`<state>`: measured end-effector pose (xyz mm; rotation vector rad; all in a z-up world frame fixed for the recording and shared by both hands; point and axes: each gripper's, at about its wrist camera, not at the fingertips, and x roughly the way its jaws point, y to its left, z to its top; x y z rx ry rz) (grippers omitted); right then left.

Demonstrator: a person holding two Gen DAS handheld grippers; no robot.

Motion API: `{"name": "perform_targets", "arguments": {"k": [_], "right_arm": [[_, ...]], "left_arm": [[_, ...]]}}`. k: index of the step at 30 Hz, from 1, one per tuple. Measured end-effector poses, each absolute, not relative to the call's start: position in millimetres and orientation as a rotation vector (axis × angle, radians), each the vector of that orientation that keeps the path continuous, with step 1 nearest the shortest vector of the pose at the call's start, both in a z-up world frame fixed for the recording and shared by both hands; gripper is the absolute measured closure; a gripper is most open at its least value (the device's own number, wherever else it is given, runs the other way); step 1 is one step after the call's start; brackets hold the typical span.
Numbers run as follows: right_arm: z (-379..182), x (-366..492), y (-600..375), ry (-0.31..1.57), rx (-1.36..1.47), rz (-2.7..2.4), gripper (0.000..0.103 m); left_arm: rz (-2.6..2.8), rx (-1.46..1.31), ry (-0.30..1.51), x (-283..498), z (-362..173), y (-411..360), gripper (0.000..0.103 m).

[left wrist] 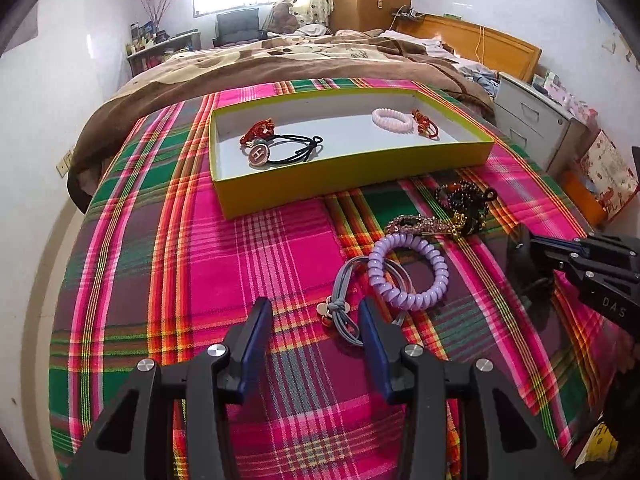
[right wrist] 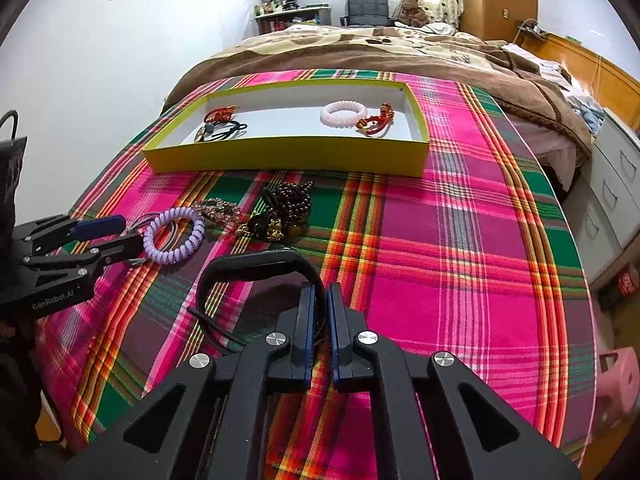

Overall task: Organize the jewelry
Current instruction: 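Grasp the black band with the right tool while the left tool grasps the grey hair tie, then carry the black band and grey hair tie into the box, opening the left tool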

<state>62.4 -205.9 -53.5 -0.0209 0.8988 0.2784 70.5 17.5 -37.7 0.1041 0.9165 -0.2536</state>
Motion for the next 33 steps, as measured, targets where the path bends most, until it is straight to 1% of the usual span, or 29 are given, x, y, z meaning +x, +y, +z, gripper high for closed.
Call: {"name": "perform_targets", "arguments": {"k": [2,4,5,7,17,22,33], "right_arm": [[-52.8,61.6,-208.5,0.893,-0.008,0.275,0.098],[-52.4,61.0,-209.3,0.891,-0.003,0.272,0.098],[-52.1,60.5,-209.7,0.889,-0.004,0.267,0.098],[-52.4,59.9,-210.8,0.887,-0.001,0.268,0.098],[-51.4,59.8,-218.5,0.884,0.029,0.249,0.098],[-51.3,58.8,-220.0,0.883,0.034,0.245,0.098],[-42.5,54.7,-224.8,0.860,0.053,0.241,0.098]], "left_arm": [[-0.256,0.110,0.915,70.2,-37.6,16.1,0.064],[-0.270,0.114,0.908,69.4,-37.4,13.4,0.074],[-0.271,0.113,0.908,69.7,-37.2,12.3,0.077],[-0.279,0.111,0.909,70.8,-36.7,10.6,0.086],[-0.268,0.057,0.894,70.4,-34.0,17.3,0.086],[-0.256,0.023,0.838,66.1,-22.6,24.9,0.086],[-0.255,-0.024,0.792,63.8,-6.9,34.6,0.086]]}}
